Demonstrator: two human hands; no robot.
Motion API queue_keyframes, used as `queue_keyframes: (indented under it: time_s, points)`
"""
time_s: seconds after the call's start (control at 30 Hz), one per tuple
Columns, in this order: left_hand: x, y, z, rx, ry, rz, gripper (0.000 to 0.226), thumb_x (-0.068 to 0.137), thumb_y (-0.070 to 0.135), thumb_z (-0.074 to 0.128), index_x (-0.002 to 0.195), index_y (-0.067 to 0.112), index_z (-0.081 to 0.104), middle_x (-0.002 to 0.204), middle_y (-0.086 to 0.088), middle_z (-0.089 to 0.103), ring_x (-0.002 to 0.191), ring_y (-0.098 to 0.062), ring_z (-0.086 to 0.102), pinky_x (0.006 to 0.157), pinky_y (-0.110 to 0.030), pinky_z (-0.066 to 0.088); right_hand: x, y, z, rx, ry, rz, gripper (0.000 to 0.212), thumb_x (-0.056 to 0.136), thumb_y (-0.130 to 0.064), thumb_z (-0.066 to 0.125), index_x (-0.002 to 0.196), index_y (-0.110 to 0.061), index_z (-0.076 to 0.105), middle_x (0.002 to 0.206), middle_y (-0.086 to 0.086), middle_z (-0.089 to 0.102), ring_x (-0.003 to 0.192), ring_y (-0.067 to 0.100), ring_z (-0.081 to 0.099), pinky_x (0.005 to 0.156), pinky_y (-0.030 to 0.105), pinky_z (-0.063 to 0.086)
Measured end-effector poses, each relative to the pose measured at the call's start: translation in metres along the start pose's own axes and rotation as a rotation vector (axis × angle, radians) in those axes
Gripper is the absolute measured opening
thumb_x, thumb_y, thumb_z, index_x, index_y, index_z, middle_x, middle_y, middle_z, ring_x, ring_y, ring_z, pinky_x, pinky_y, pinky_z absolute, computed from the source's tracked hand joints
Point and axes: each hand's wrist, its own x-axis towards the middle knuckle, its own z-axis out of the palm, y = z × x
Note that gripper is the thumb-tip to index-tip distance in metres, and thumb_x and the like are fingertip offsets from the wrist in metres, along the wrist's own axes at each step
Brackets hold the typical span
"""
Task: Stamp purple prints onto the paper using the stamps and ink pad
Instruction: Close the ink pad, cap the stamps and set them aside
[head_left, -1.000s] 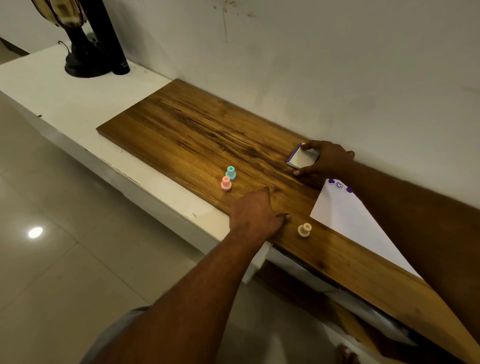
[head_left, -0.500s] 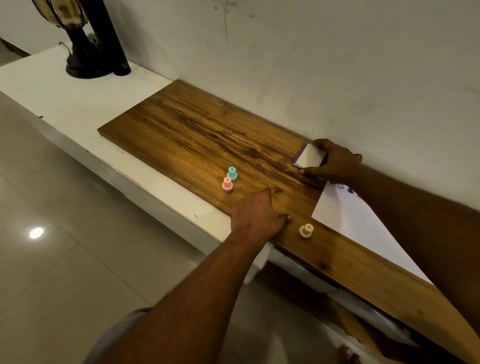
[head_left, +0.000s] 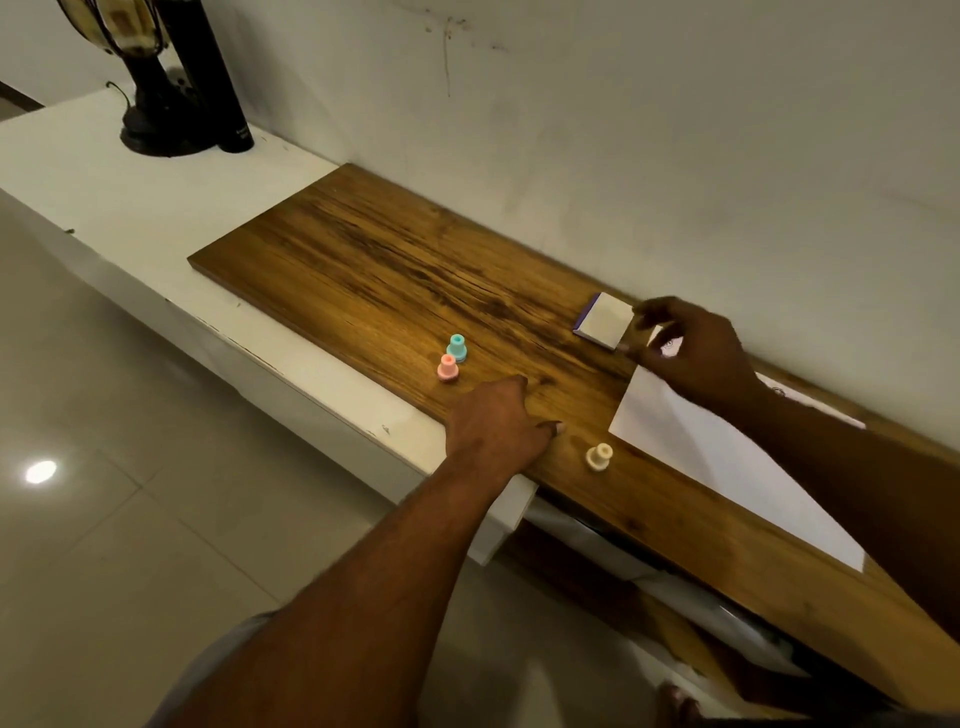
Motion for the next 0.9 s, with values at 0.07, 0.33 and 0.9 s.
queue_keyframes:
  time_s: [0.07, 0.33, 0.9]
  points:
    - [0.0, -0.002, -0.006, -0.023, 0.024, -0.009, 0.074, 0.081, 0.074, 0.07, 0.139, 0.028, 0.059, 0.11, 0.004, 0.071, 0.106, -0.017, 0.066, 0.087, -0.035, 0.054, -0.032, -0.009, -0.005, -0.033, -0.111, -0.073, 0.063, 0.076, -0.075, 0.07, 0.124, -0.035, 0.065, 0.104, -0.02, 0.069, 0.084, 0.001, 0.067, 0.068, 0.022, 0.055]
    - [-0.004, -0.011, -0.035, -0.157, 0.17, -0.086, 0.063, 0.084, 0.068, 0.072, 0.132, 0.029, 0.067, 0.083, 0.011, 0.074, 0.085, -0.008, 0.07, 0.079, -0.031, 0.057, -0.08, -0.029, 0.021, -0.167, -0.277, -0.224, 0.059, 0.081, -0.077, 0.062, 0.128, -0.043, 0.06, 0.104, -0.026, 0.063, 0.081, -0.004, 0.059, 0.068, 0.014, 0.047]
    - [0.009, -0.024, -0.04, -0.244, 0.235, -0.115, 0.057, 0.084, 0.068, 0.072, 0.127, 0.031, 0.07, 0.082, 0.016, 0.071, 0.075, -0.003, 0.065, 0.056, -0.019, 0.036, -0.002, -0.06, 0.078, -0.159, -0.274, -0.241, 0.02, 0.09, -0.03, 0.078, 0.108, -0.02, 0.078, 0.101, -0.002, 0.074, 0.086, 0.01, 0.065, 0.075, 0.022, 0.052]
